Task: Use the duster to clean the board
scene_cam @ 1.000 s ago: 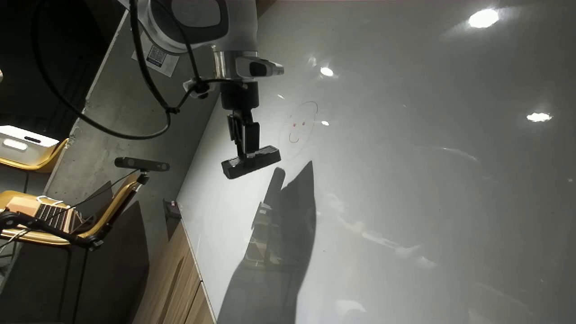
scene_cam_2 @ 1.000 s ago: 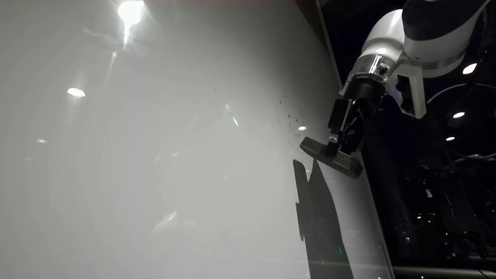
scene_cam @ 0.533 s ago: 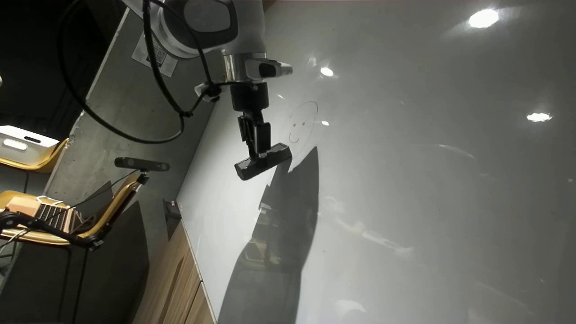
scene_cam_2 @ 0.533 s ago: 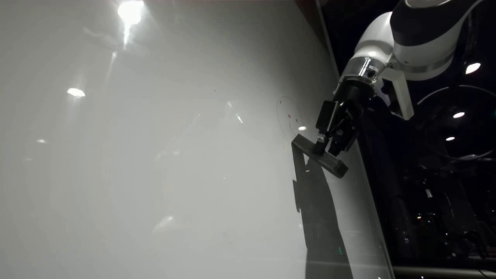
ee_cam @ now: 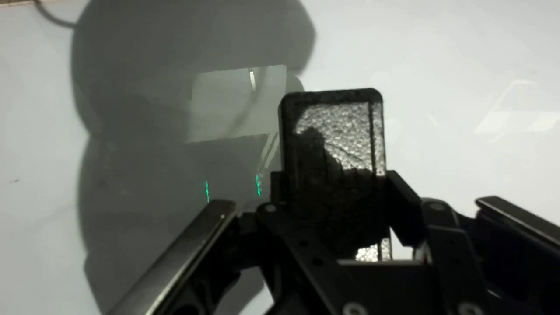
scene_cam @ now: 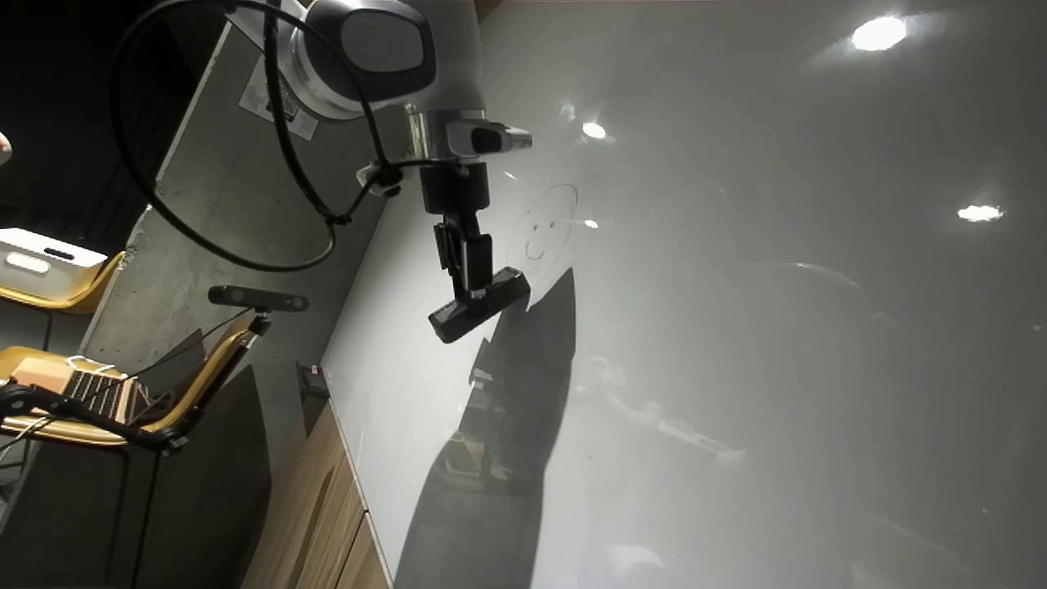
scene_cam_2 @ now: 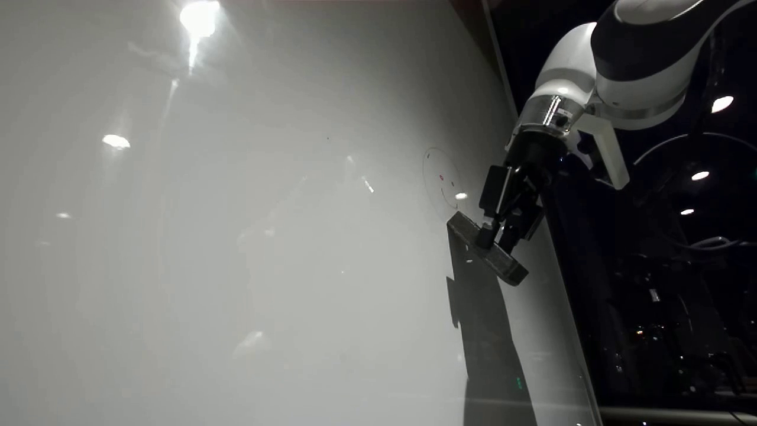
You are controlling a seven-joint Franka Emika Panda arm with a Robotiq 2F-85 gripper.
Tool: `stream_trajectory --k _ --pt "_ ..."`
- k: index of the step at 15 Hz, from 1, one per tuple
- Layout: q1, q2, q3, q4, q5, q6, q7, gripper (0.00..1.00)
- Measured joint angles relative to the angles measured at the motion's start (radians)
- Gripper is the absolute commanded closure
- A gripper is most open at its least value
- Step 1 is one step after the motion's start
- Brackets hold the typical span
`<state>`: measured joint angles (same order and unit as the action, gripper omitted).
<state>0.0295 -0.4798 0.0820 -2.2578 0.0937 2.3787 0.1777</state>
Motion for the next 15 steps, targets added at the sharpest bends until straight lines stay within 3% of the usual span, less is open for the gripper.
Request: stream_trajectory --k 15 --pt "-0.015 0.131 -0.007 0.076 -0.01 0.014 0.008 0.69"
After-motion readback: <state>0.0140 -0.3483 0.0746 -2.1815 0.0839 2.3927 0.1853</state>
